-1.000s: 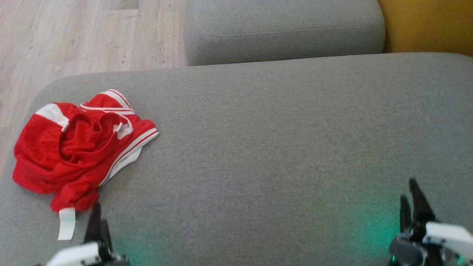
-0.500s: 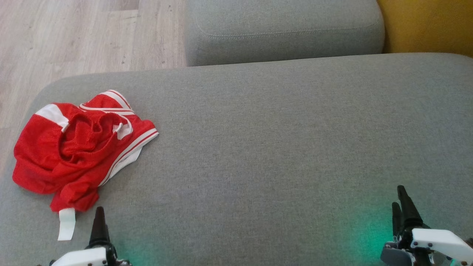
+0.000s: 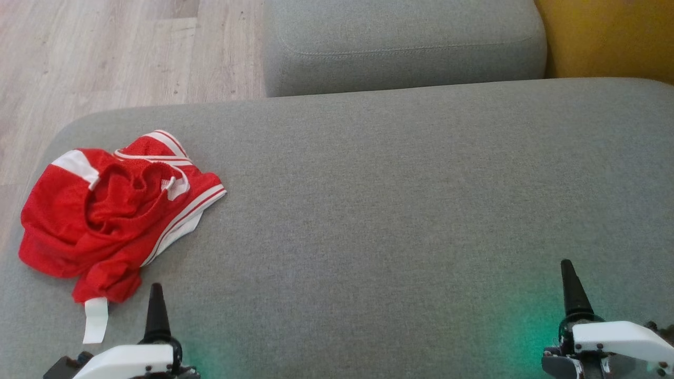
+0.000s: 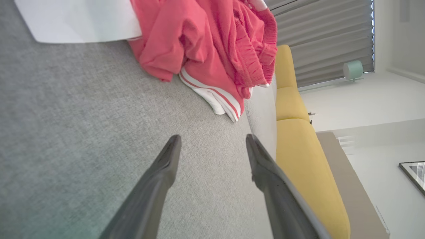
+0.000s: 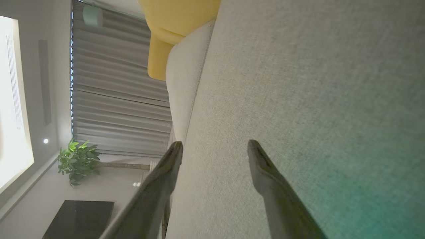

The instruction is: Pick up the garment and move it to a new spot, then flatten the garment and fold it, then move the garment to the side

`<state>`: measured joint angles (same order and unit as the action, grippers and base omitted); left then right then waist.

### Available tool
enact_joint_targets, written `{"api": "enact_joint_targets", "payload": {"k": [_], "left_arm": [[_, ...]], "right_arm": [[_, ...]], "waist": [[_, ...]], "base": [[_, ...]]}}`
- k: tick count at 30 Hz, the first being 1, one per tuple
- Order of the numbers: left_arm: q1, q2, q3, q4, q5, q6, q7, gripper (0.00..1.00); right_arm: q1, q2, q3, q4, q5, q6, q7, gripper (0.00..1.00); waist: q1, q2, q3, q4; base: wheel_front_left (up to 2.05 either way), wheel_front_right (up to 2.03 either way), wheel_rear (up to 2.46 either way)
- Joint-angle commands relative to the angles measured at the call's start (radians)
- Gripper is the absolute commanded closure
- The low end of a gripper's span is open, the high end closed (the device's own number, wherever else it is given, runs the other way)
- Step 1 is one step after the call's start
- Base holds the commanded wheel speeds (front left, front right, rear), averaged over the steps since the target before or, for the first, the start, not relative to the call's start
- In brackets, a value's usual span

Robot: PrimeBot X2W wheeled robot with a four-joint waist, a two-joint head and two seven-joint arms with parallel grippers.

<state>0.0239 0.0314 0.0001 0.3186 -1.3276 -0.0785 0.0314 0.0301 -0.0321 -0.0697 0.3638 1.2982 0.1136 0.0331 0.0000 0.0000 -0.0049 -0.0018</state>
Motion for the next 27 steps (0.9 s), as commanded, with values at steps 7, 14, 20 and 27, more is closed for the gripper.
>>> {"api": "enact_joint_targets", "payload": {"k": [7, 14, 20, 27], "left_arm": [[-0.044, 0.01, -0.021, -0.048, 0.125, 0.025, -0.031, 0.0], [-0.046, 0.01, -0.045, -0.061, 0.213, 0.037, -0.052, 0.0], [-0.048, 0.011, -0.058, -0.07, 0.277, 0.051, -0.069, 0.0], [-0.05, 0.012, -0.067, -0.072, 0.329, 0.068, -0.09, 0.0]], "right_arm": [[-0.04, -0.008, 0.022, -0.031, -0.115, 0.005, -0.031, 0.0], [-0.043, -0.009, 0.036, -0.032, -0.203, 0.006, -0.052, 0.0], [-0.045, -0.01, 0.045, -0.034, -0.279, 0.007, -0.07, 0.0], [-0.049, -0.01, 0.061, -0.039, -0.369, 0.008, -0.09, 0.0]], "waist": [[0.0, 0.0, -0.006, 0.0], [0.0, 0.0, -0.01, 0.002], [0.0, 0.0, -0.011, 0.003], [0.0, 0.0, -0.014, 0.002]], "base": [[0.0, 0.0, 0.0], [0.0, 0.0, 0.0], [0.0, 0.0, 0.0], [0.0, 0.0, 0.0]]}}
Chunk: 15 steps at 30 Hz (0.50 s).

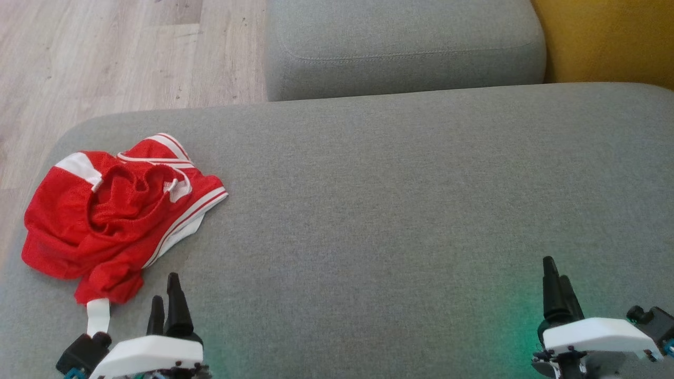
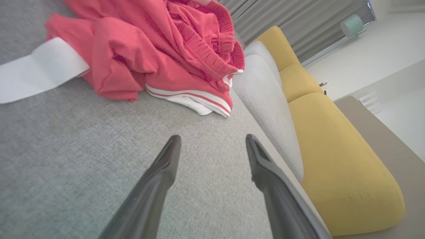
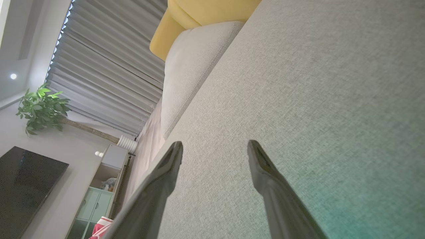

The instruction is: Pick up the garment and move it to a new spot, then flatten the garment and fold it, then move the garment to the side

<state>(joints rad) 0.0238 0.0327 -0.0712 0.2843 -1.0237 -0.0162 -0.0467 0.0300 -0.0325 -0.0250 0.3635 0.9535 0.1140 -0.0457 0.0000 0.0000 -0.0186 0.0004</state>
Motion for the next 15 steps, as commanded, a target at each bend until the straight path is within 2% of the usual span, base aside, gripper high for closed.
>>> {"api": "enact_joint_targets", "payload": {"k": [1, 15], "left_arm": [[-0.051, 0.011, 0.002, -0.04, 0.038, 0.007, -0.015, 0.0], [-0.058, 0.012, -0.046, -0.043, 0.23, 0.031, -0.056, 0.0]], "right_arm": [[-0.049, -0.01, 0.018, -0.039, -0.037, 0.007, -0.014, 0.0], [-0.043, -0.012, 0.051, -0.053, -0.205, 0.009, -0.056, 0.0]], "waist": [[0.0, 0.0, 0.0, 0.0], [0.0, 0.0, -0.012, 0.001]], "base": [[0.0, 0.0, 0.0], [0.0, 0.0, 0.0]]}}
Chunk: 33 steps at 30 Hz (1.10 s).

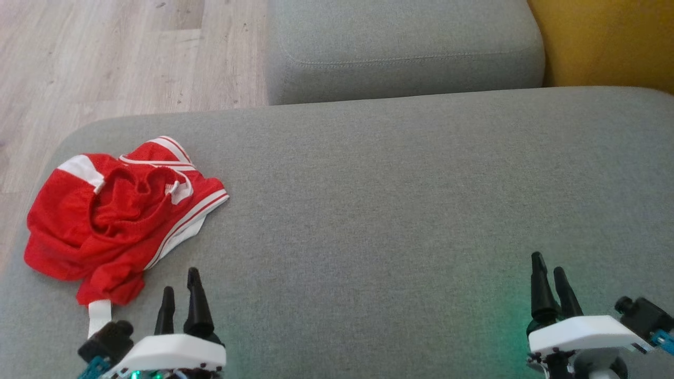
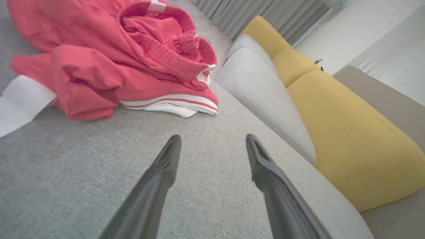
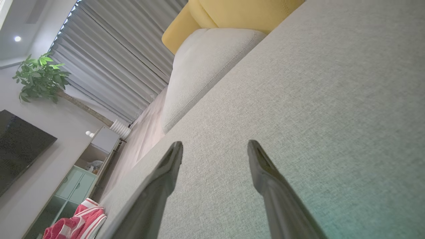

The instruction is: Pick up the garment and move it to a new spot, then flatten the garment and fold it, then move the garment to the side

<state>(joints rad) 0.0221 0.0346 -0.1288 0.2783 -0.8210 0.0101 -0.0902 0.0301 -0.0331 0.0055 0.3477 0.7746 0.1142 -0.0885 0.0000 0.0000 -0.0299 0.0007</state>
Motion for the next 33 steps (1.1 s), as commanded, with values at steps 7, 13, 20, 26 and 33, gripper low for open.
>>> {"api": "enact_joint_targets", "payload": {"k": [7, 13, 20, 26, 33], "left_arm": [[-0.055, 0.011, -0.01, -0.048, 0.117, 0.001, -0.033, 0.0], [-0.054, 0.011, -0.011, -0.058, 0.187, 0.014, -0.05, 0.0], [-0.058, 0.012, -0.022, -0.059, 0.282, 0.039, -0.071, 0.0], [-0.063, 0.013, -0.038, -0.055, 0.363, 0.047, -0.088, 0.0], [-0.069, 0.013, -0.063, -0.048, 0.453, 0.058, -0.109, 0.0]], "right_arm": [[-0.041, -0.012, 0.039, -0.042, -0.102, 0.01, -0.033, 0.0], [-0.046, -0.013, 0.06, -0.04, -0.175, 0.011, -0.051, 0.0], [-0.05, -0.013, 0.077, -0.029, -0.27, 0.012, -0.072, 0.0], [-0.05, -0.014, 0.095, -0.028, -0.349, 0.013, -0.09, 0.0], [-0.047, -0.015, 0.111, -0.025, -0.444, 0.014, -0.11, 0.0]], "waist": [[0.0, 0.0, -0.013, -0.001], [0.0, 0.0, -0.019, -0.005], [0.0, 0.0, -0.023, -0.007], [0.0, 0.0, -0.026, -0.008], [0.0, 0.0, -0.031, -0.008]], "base": [[0.0, 0.0, 0.0], [0.0, 0.0, 0.0], [0.0, 0.0, 0.0], [0.0, 0.0, 0.0], [0.0, 0.0, 0.0]]}}
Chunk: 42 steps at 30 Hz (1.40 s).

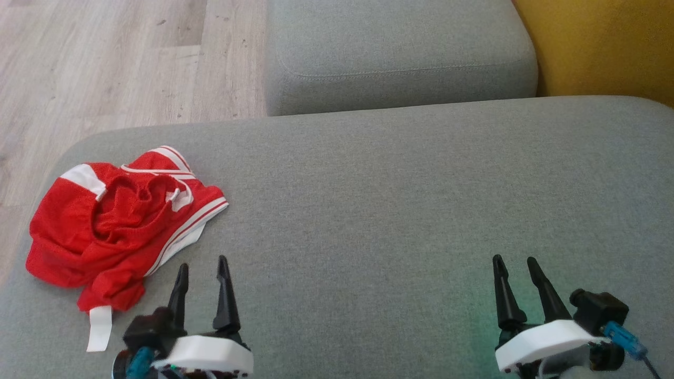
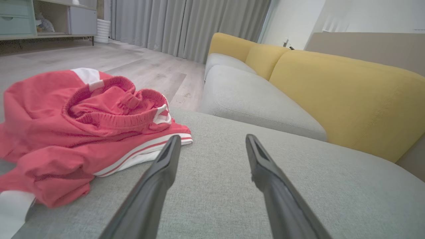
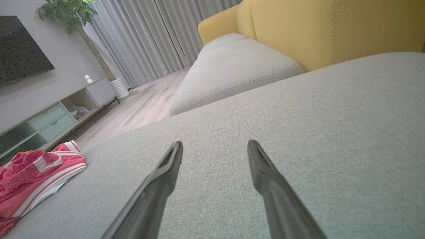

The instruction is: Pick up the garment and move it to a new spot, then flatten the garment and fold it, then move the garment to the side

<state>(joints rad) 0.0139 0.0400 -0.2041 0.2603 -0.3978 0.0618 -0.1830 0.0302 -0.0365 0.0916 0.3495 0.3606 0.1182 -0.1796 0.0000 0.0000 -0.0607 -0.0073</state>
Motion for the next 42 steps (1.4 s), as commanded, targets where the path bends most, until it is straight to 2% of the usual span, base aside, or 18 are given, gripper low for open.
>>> {"api": "enact_joint_targets", "payload": {"k": [1, 9, 16, 22, 36, 42], "left_arm": [[-0.062, 0.008, 0.008, -0.029, 0.044, 0.006, -0.019, 0.0], [-0.066, 0.009, -0.009, -0.024, 0.124, 0.01, -0.039, 0.0], [-0.069, 0.01, -0.01, -0.002, 0.203, 0.064, -0.06, 0.0], [-0.074, 0.01, -0.02, 0.025, 0.24, 0.09, -0.078, 0.0], [-0.074, 0.01, -0.013, 0.053, 0.215, 0.088, -0.079, 0.0], [-0.064, 0.01, -0.018, 0.065, 0.209, 0.093, -0.079, 0.0]], "right_arm": [[-0.047, -0.011, 0.022, -0.025, -0.044, 0.01, -0.022, 0.0], [-0.048, -0.012, 0.006, -0.012, -0.148, 0.011, -0.043, 0.0], [-0.05, -0.013, 0.012, -0.016, -0.239, 0.012, -0.063, 0.0], [-0.048, -0.014, 0.002, -0.013, -0.306, 0.012, -0.081, 0.0], [-0.056, -0.014, -0.012, 0.026, -0.297, 0.012, -0.082, 0.0], [-0.044, -0.014, -0.01, 0.007, -0.283, 0.012, -0.082, 0.0]], "waist": [[0.0, 0.0, 0.0, 0.0], [0.0, 0.0, -0.003, -0.002], [0.0, 0.0, -0.008, -0.003], [0.0, 0.0, -0.013, 0.0], [0.0, 0.0, -0.016, 0.004], [0.0, 0.0, -0.018, 0.011]], "base": [[0.0, 0.0, 0.0], [0.0, 0.0, 0.0], [0.0, 0.0, 0.0], [0.0, 0.0, 0.0], [0.0, 0.0, 0.0], [0.0, 0.0, 0.0]]}}
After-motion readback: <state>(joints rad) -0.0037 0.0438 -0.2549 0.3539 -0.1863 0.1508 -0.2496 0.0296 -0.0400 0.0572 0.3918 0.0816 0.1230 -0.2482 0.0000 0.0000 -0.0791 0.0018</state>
